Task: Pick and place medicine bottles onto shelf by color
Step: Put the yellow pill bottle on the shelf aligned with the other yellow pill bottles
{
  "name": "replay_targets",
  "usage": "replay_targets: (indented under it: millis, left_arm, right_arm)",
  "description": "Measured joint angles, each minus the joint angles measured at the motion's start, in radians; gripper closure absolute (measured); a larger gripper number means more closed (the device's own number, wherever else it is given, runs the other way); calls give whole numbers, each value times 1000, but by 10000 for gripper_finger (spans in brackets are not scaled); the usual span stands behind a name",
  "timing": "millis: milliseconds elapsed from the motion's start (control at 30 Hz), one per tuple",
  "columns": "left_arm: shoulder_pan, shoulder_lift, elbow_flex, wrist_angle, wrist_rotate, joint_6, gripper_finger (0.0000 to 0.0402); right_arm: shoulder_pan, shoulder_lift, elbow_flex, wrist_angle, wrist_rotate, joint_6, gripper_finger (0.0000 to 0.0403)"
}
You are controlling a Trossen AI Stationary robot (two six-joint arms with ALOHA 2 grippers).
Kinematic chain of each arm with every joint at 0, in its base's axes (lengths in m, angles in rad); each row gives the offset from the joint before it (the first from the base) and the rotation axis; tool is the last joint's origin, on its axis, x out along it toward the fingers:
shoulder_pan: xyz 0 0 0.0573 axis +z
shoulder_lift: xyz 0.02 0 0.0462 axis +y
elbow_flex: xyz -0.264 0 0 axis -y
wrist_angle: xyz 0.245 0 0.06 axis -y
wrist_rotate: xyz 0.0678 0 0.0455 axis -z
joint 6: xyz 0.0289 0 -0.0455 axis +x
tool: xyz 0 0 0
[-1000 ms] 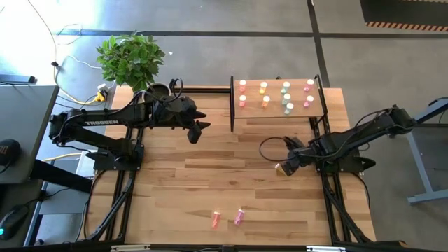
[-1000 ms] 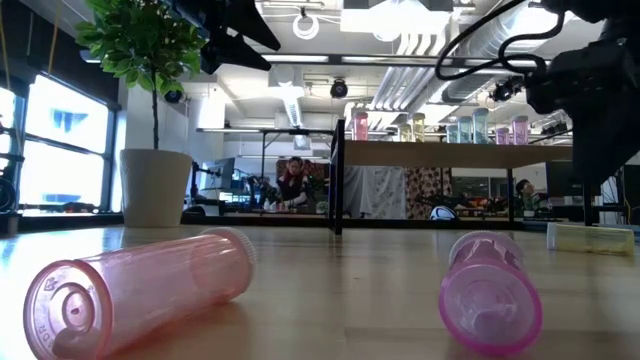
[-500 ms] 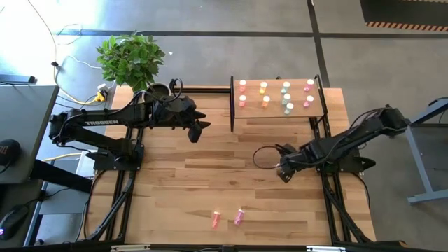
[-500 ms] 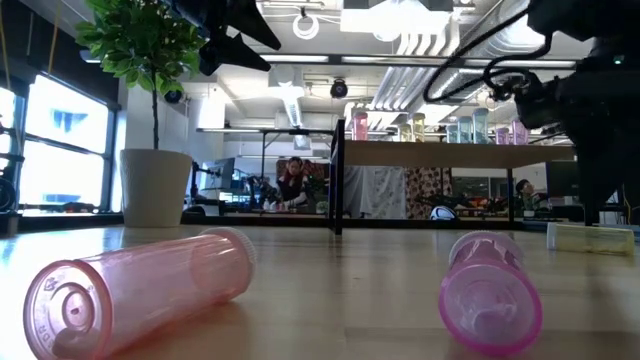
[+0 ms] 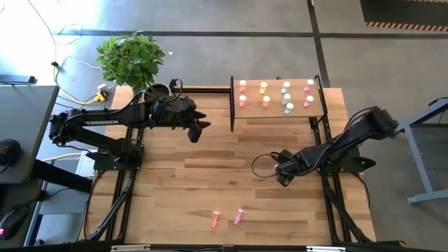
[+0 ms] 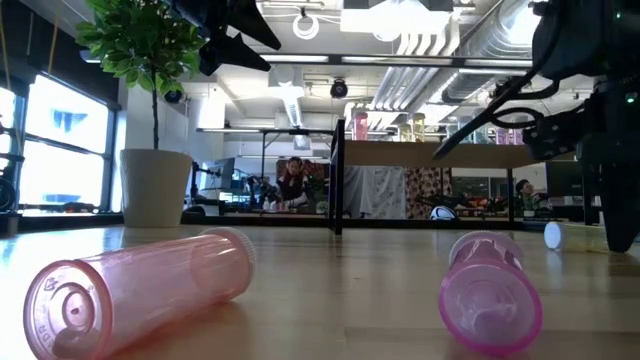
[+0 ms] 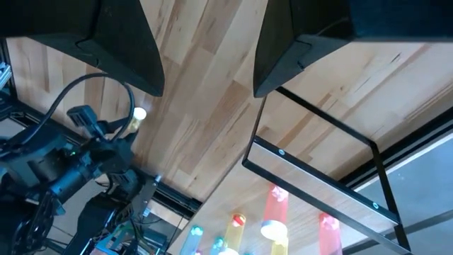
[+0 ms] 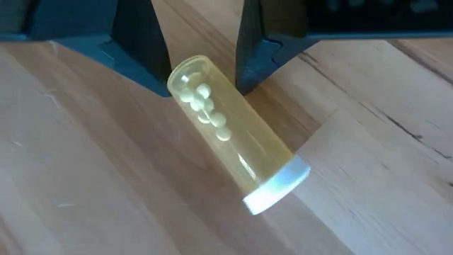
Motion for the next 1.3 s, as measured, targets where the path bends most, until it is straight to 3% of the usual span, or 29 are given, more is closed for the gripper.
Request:
replay_targets:
  millis: [400, 700, 1133, 1300]
  left_arm:
    - [0, 0, 0, 0, 0, 0, 193]
    - [0, 0, 0, 0, 0, 0, 193]
    - [0, 0, 0, -7, 2, 2, 193]
    - [0, 0, 0, -106, 2, -6, 193]
  right_arm:
    - [0, 27, 2, 28, -2, -42, 283]
    - [0, 27, 2, 41, -9, -44, 341]
    - [-1, 28, 2, 48, -29, -19, 343]
    - [-1, 28, 2, 52, -29, 1, 343]
